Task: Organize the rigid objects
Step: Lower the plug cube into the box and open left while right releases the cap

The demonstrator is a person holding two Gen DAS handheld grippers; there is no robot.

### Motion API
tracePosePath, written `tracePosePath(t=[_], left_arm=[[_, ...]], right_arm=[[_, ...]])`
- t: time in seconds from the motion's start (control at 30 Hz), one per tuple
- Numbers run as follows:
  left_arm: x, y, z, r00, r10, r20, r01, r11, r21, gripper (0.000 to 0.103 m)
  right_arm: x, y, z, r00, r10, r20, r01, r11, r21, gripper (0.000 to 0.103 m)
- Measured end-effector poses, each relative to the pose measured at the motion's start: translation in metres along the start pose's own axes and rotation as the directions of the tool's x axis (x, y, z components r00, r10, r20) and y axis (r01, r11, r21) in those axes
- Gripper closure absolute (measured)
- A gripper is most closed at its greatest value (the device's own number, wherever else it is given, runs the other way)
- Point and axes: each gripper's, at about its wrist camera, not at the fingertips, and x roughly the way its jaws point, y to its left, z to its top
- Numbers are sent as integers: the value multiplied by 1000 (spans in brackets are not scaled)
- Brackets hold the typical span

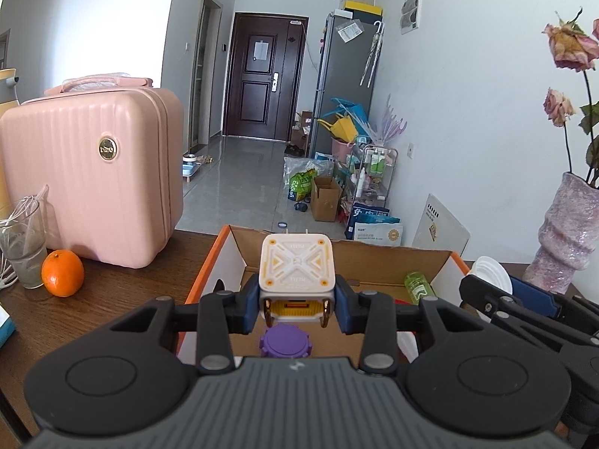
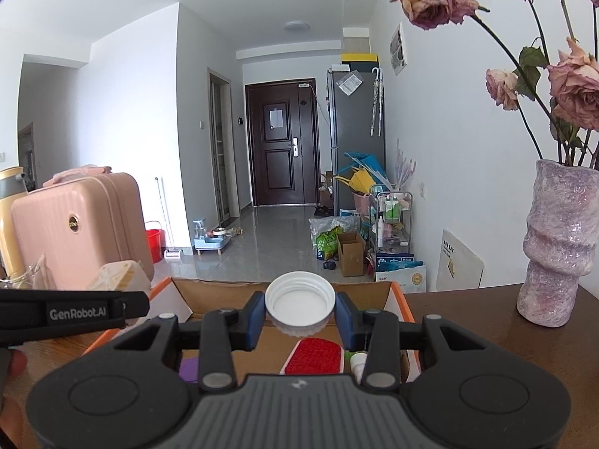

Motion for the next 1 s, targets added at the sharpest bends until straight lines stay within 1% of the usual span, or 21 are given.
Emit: tracePosePath(t=[0.33,0.53,0.63,0.67,0.7,0.73,0.77,0.8,0.83,0.87,0.9,0.93,1.0], left_arm=[[30,1,-1,999,31,-40,-29,999,35,63],[41,2,-4,997,33,-64,-29,998,57,63],[47,2,-5,995,32,-96,-25,997,67,63],[46,3,-5,995,32,-92,-26,997,67,60],[44,4,-4,996,29,-87,-23,998,65,50],[41,6,-3,996,32,-80,-27,998,63,43],[39,7,-2,997,45,-70,-41,997,61,23],[37,9,-1,996,63,-59,-60,997,54,6],[34,11,0,996,73,-42,-72,996,46,3],[32,12,0,997,77,-30,-75,996,48,2],[30,13,1,997,76,-30,-74,996,54,1],[29,14,2,997,79,-27,-77,996,55,0],[27,14,2,996,81,-21,-80,995,53,0]], right_arm=[[28,-6,-1,998,-14,-56,14,1000,-2,64],[40,-8,-3,996,-21,-88,21,1000,-8,64],[44,-10,-5,995,-12,-102,13,1000,3,64],[45,-10,-6,994,-20,-108,20,1000,2,64],[46,-11,-6,993,-23,-116,23,1000,1,58],[47,-12,-7,992,-27,-122,27,1000,4,44],[47,-13,-7,992,-34,-123,36,999,9,35],[46,-13,-7,992,-42,-121,44,999,11,20],[43,-14,-7,992,-48,-116,50,999,10,11],[42,-15,-7,992,-55,-113,56,998,9,8],[42,-14,-7,992,-61,-114,62,998,9,2],[42,-14,-7,992,-65,-112,66,998,10,0],[41,-13,-6,991,-71,-114,73,997,8,0]])
